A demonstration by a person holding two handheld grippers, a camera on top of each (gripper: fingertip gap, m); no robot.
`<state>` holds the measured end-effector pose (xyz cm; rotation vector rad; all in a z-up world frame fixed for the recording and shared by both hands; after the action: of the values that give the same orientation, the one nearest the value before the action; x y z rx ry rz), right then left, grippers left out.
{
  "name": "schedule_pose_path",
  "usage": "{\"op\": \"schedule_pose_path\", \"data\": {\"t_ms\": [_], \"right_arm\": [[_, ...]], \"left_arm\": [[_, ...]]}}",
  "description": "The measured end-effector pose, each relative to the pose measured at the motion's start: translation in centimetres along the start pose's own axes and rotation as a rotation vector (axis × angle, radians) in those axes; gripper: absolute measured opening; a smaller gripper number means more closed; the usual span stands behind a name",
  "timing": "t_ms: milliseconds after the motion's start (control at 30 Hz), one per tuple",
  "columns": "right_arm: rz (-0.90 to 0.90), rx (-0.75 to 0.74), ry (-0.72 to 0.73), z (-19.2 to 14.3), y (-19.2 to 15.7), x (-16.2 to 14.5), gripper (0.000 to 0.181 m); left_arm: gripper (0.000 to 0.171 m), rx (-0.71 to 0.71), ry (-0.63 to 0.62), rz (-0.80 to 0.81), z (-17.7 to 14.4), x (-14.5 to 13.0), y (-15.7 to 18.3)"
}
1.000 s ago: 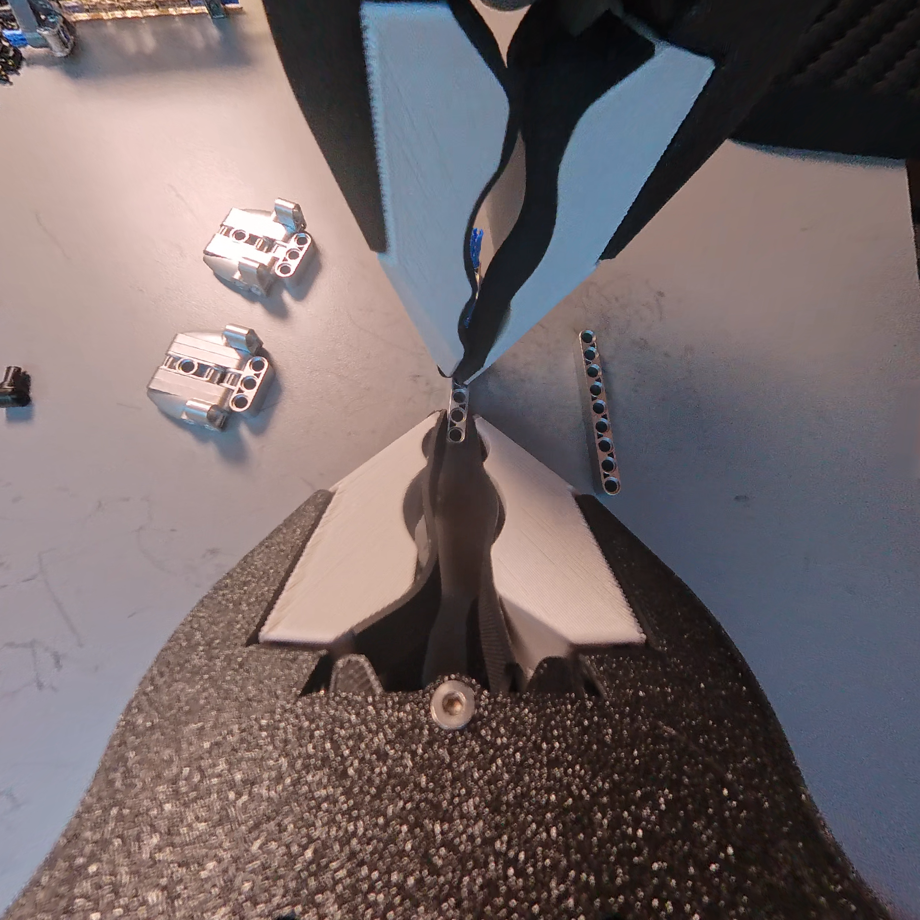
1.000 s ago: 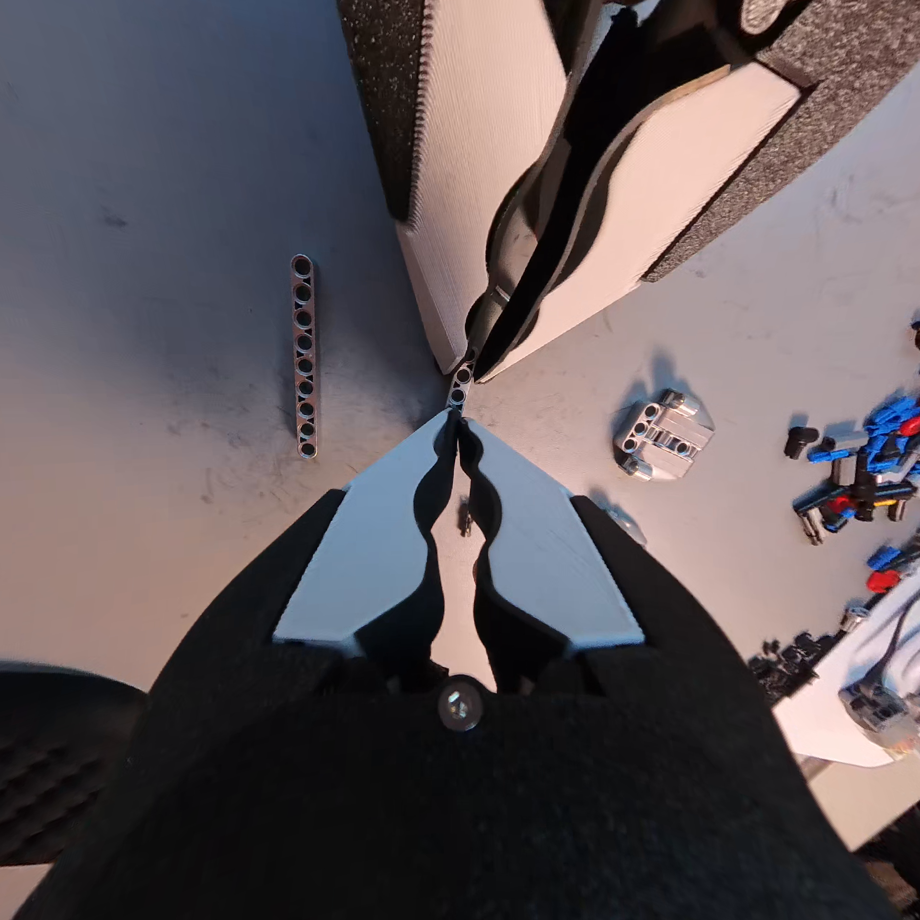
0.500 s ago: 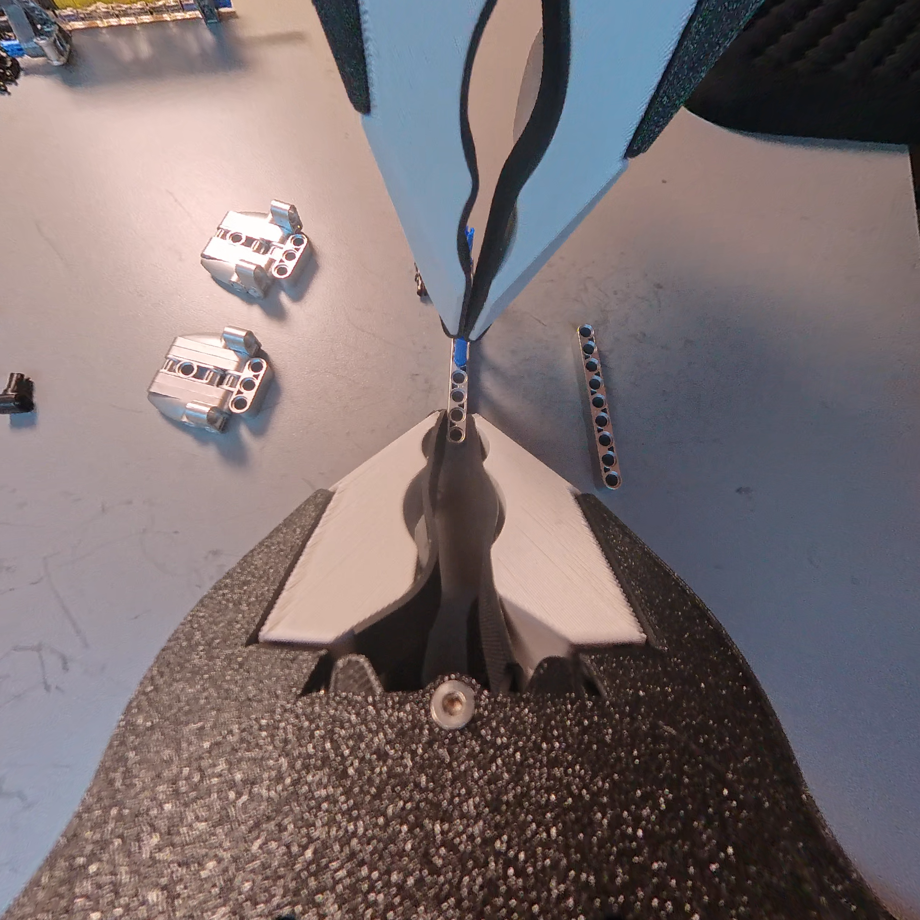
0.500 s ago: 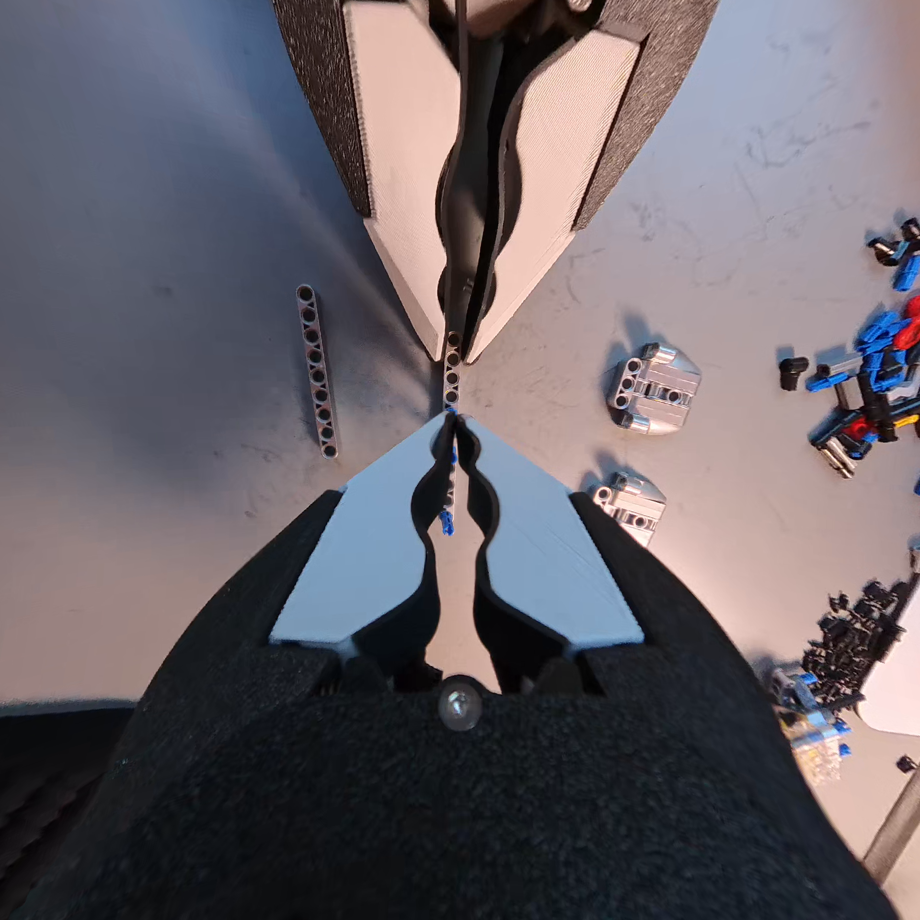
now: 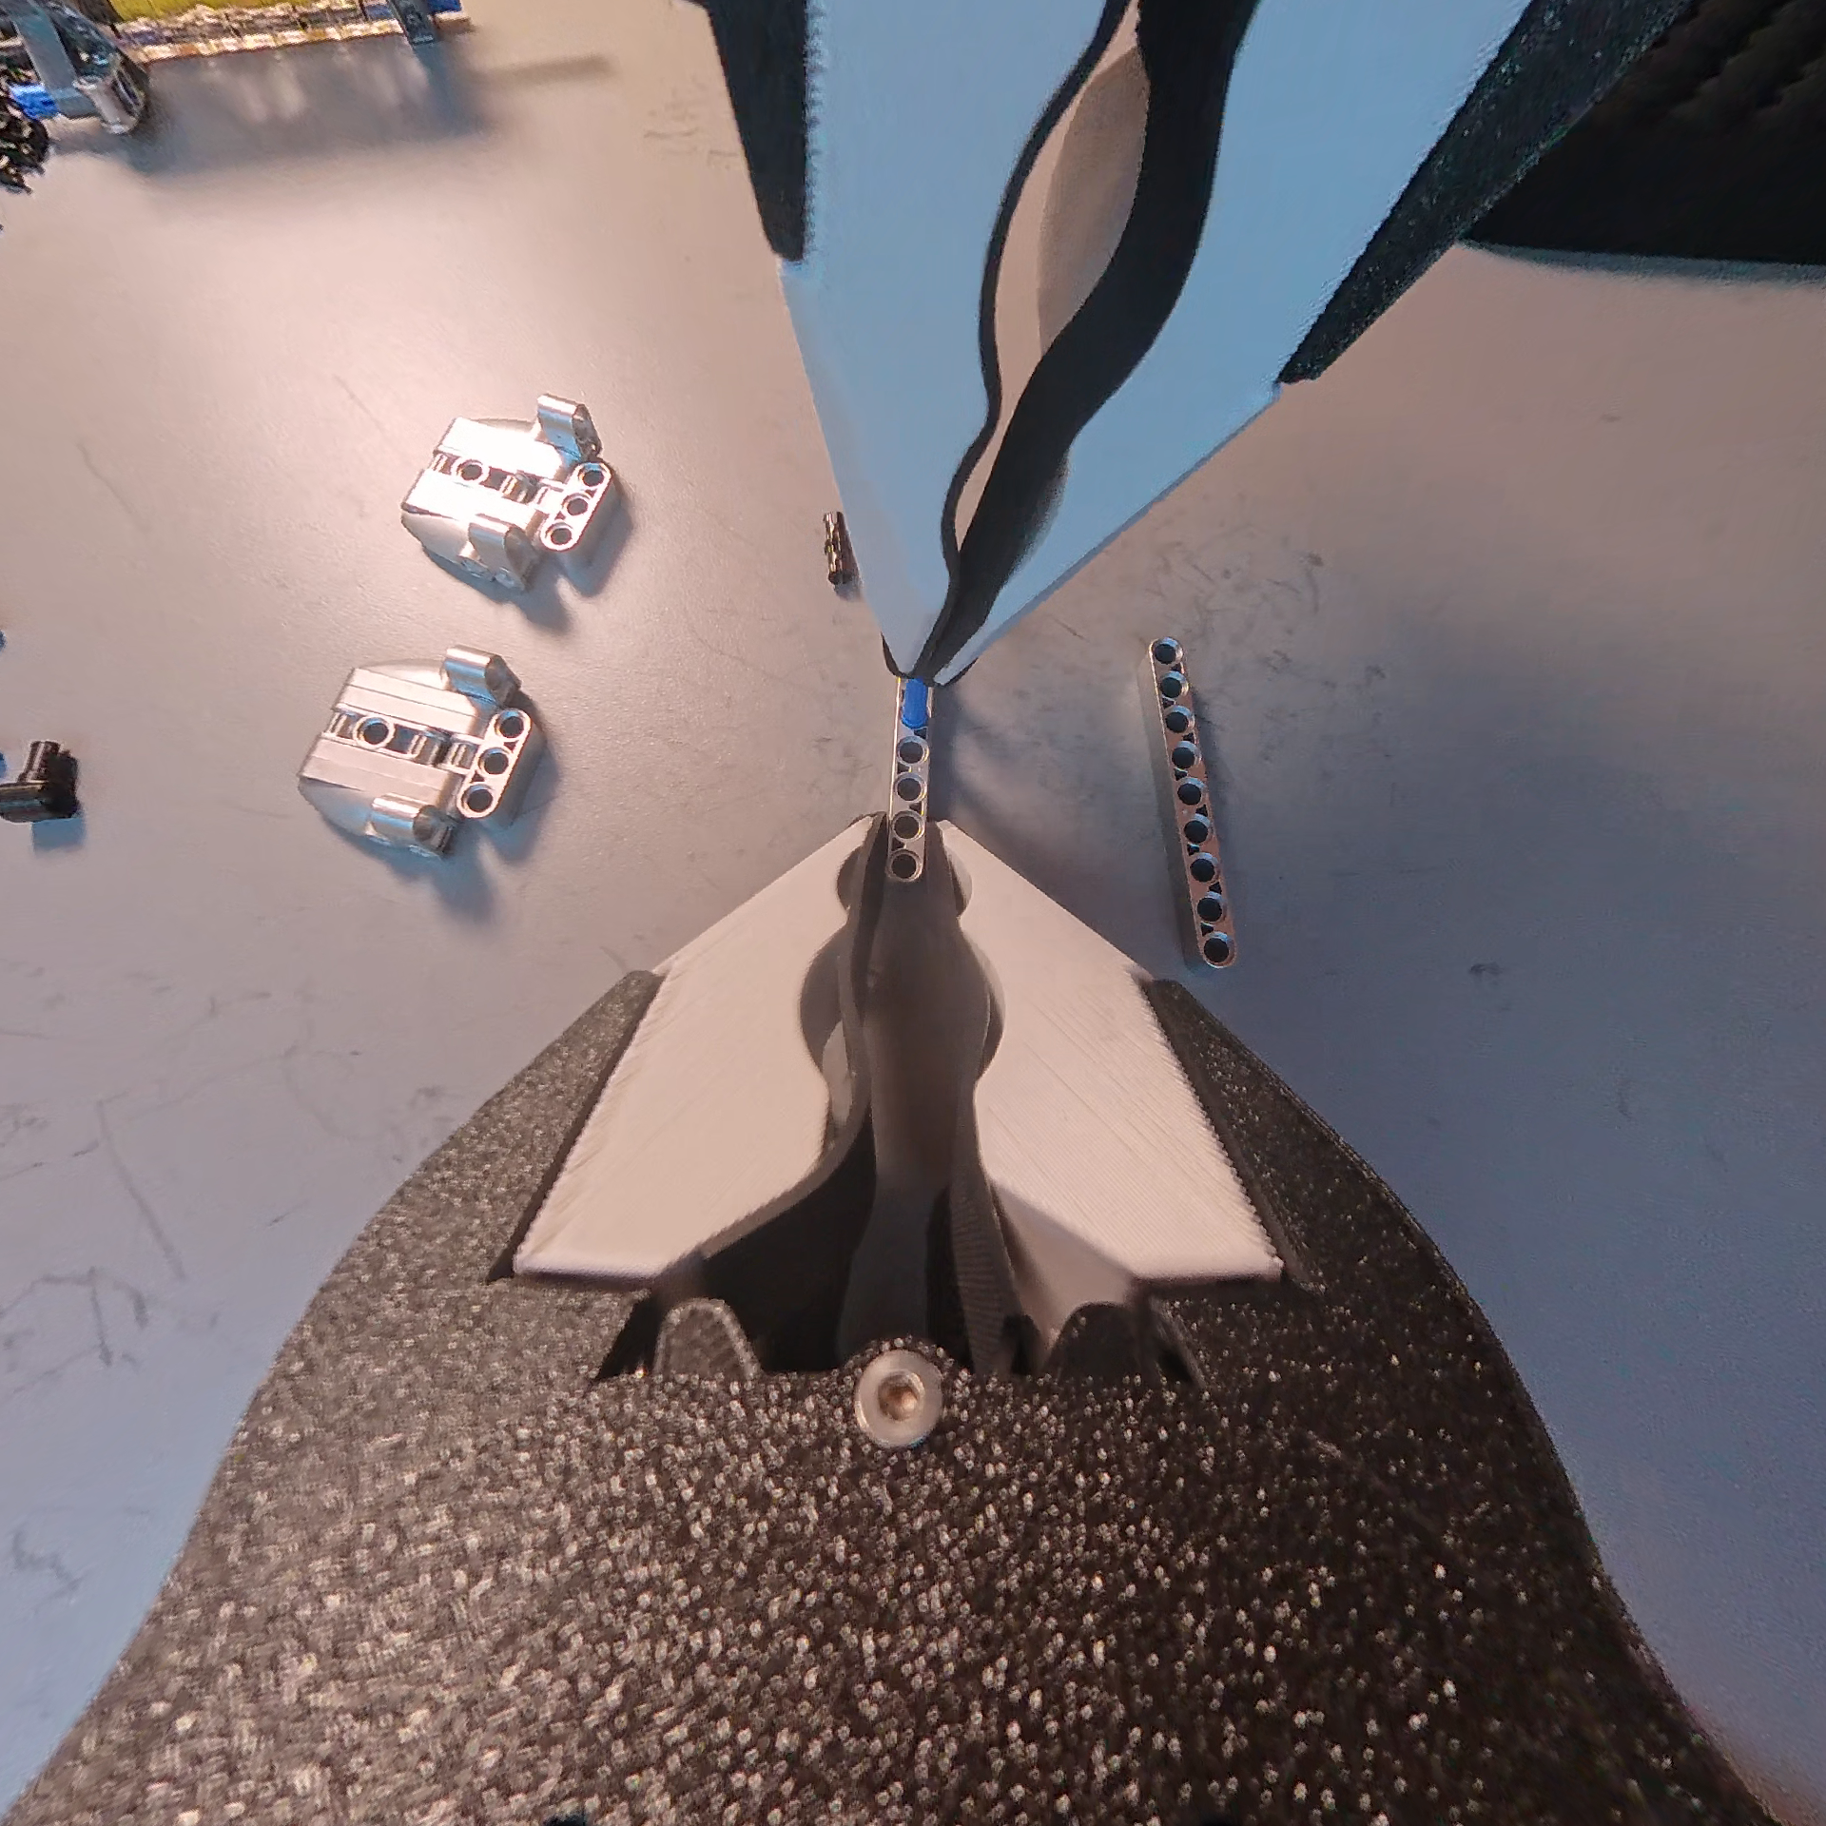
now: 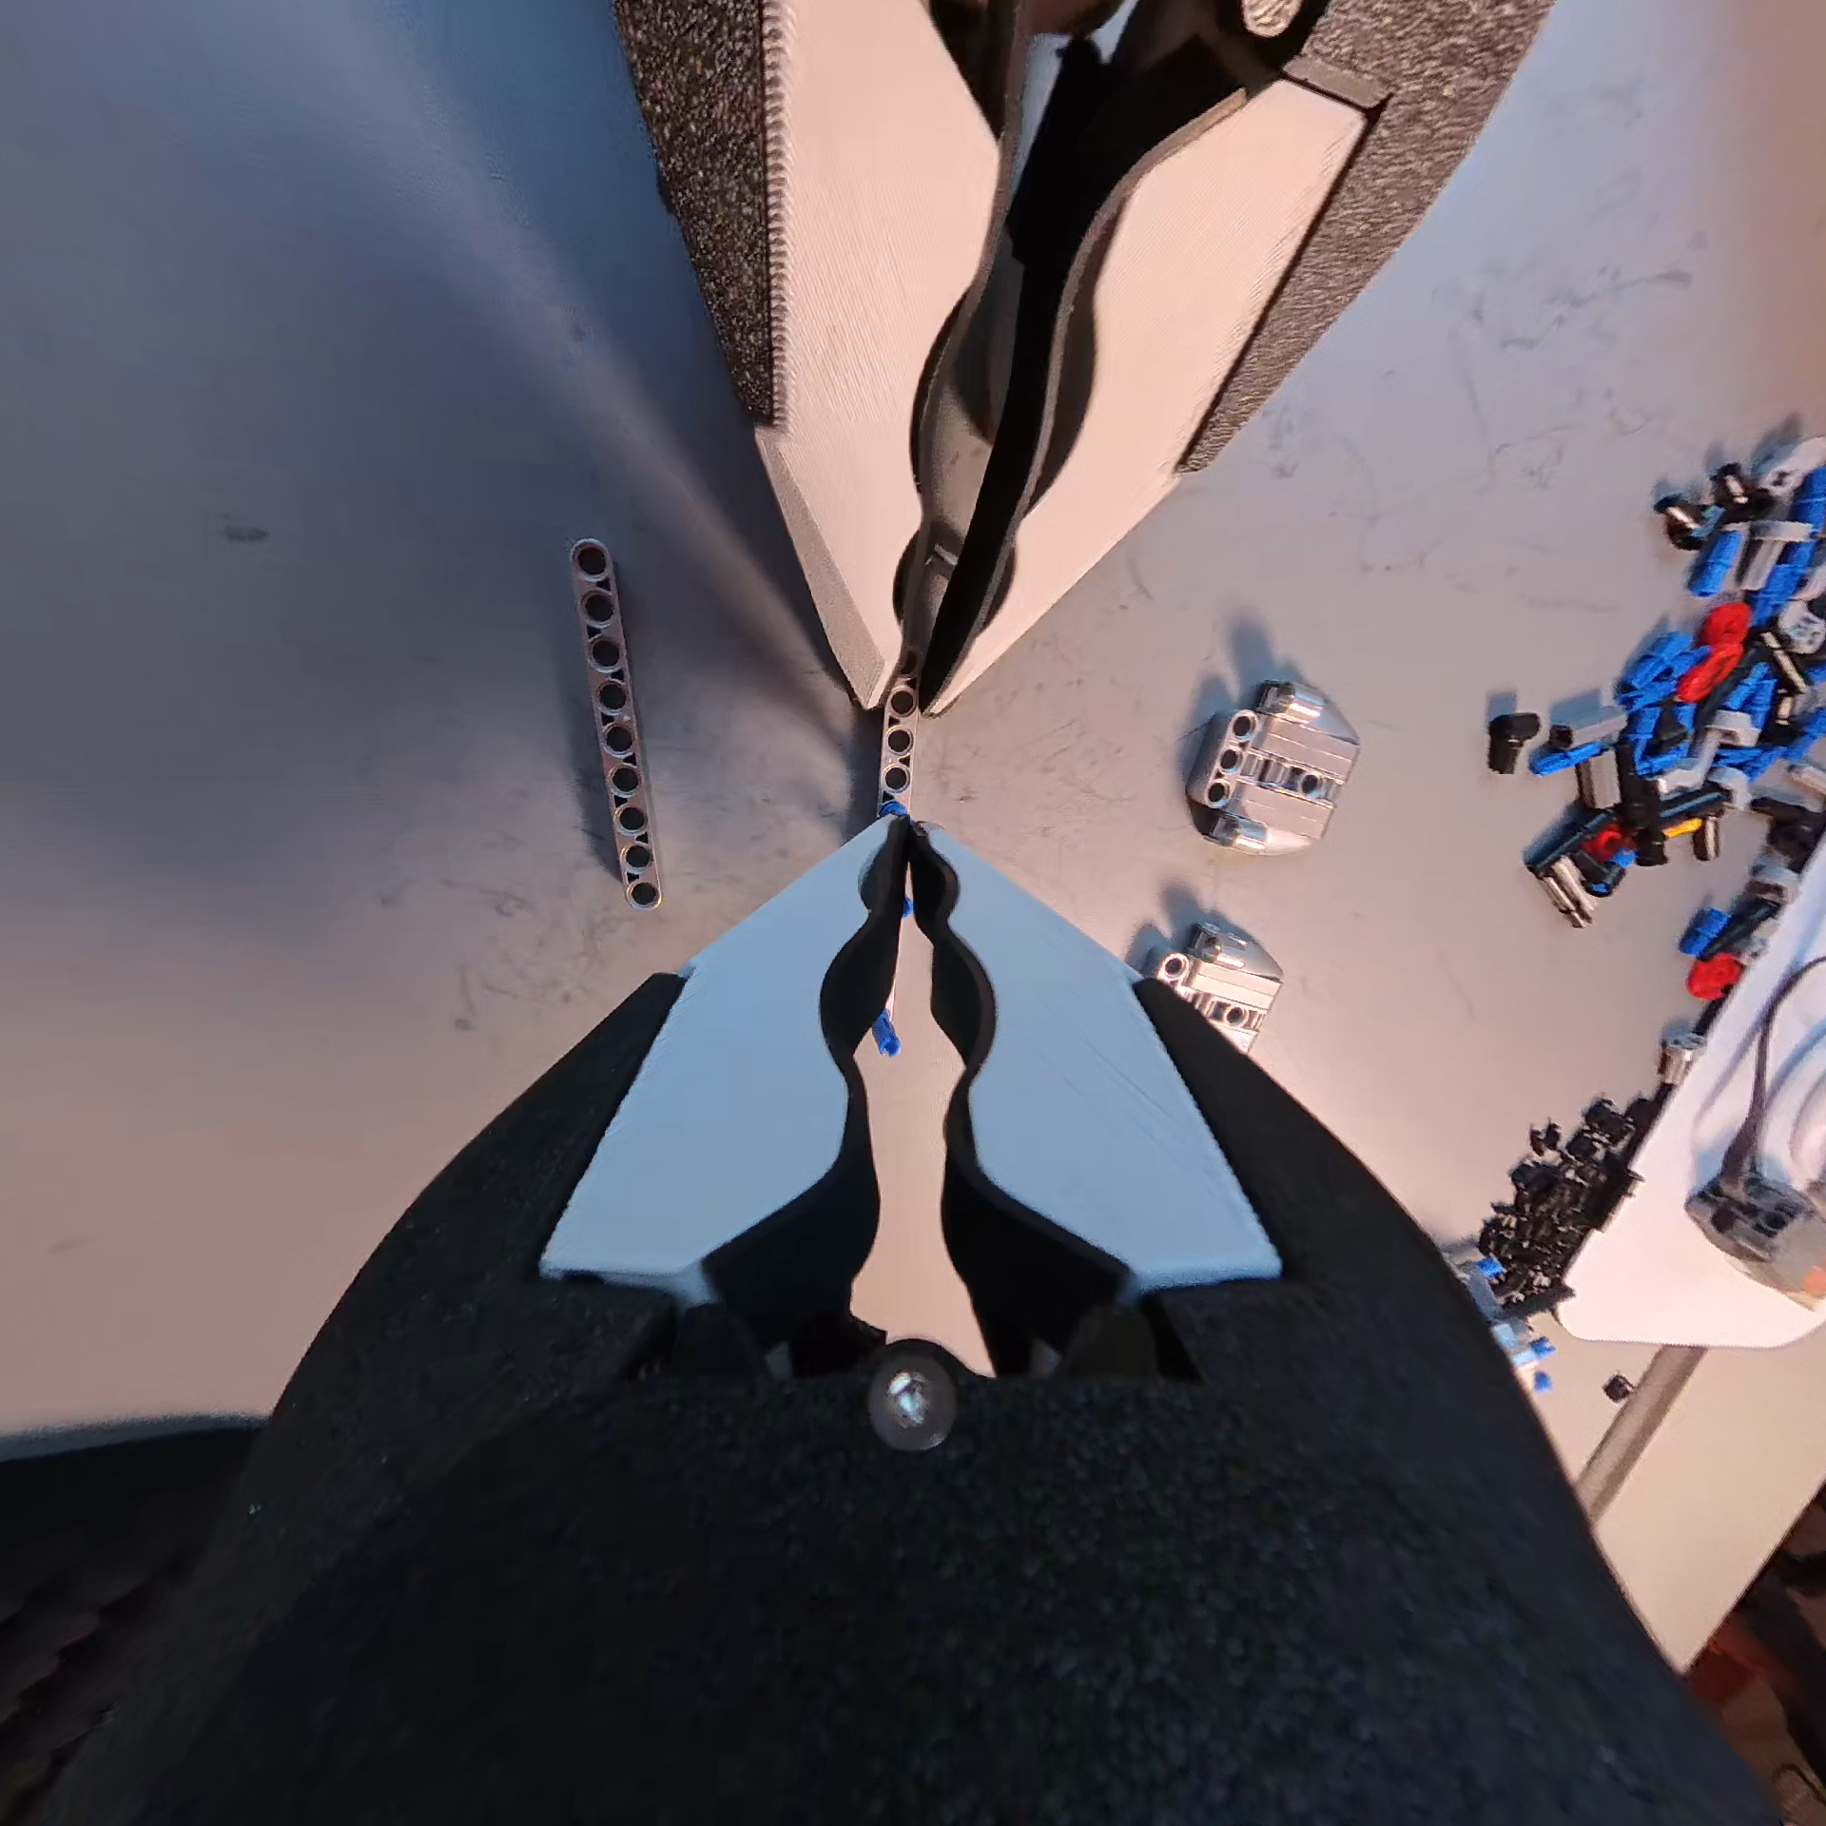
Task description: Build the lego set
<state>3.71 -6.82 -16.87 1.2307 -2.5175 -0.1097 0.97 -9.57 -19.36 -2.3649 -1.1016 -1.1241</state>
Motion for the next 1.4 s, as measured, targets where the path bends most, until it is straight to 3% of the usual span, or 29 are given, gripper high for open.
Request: {"op": "schedule_pose_path", "data": {"t_ms": [67,167,233,333,433,533,733,900,1033,1067,1200,1400], "right_arm": [[0.083,-0.072,0.086,-0.1,0.6,0.0,0.0],[0.332,-0.135,0.311,-1.8,2.4,-0.1,0.024],[0.466,-0.227,0.393,-2.5,4.2,-1.7,0.026],[0.549,-0.366,0.389,-2.1,5.9,-5.1,0.027],[0.585,-0.378,0.43,-1.1,5.7,-6.3,0.028],[0.592,-0.357,0.502,-0.8,5.4,-5.8,0.028],[0.555,-0.334,0.578,-1.5,4.8,-4.5,0.029],[0.54,-0.321,0.617,-2.6,3.4,-5.1,0.028],[0.587,-0.299,0.718,-3.7,3.1,-4.8,0.027],[0.618,-0.284,0.735,-3.8,3.3,-4.7,0.028],[0.727,-0.242,0.682,-2.9,4.4,-4.8,0.028],[0.731,-0.245,0.671,-2.3,4.8,-4.6,0.028]], "left_arm": [[0.005,0.007,0.001,0.0,0.0,-0.1,-0.1],[0.006,0.006,0.011,0.009,-0.2,-0.1,0.0],[0.014,-0.009,0.042,-0.005,-0.6,0.3,-0.1],[0.024,0.016,0.152,-0.082,-2.2,1.4,-1.7],[0.031,0.153,0.228,-0.159,-3.7,1.6,-5.0],[0.04,0.248,0.17,-0.169,-3.4,0.8,-7.7],[0.06,0.148,0.002,-0.019,0.4,1.2,-8.8],[0.04,0.033,-0.041,0.016,1.0,1.4,-9.0],[0.033,0.096,0.006,0.092,0.8,1.9,-8.7],[0.0,0.13,0.04,0.128,0.6,2.2,-8.5],[0.0,0.273,0.005,0.264,0.4,1.9,-8.4],[0.0,0.363,0.1,0.082,-1.5,2.7,-11.2]]}}
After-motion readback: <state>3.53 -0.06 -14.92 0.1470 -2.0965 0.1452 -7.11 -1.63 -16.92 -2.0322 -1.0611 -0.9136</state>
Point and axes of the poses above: each gripper's, where its closed fingertips meet, z out along the fingers, x out of its top, y = z × x across the jaws, the point moved 2 cm from there along -z, back along the fingers, and after that the axes turned 1 degree about y, right-handed, at the moved point
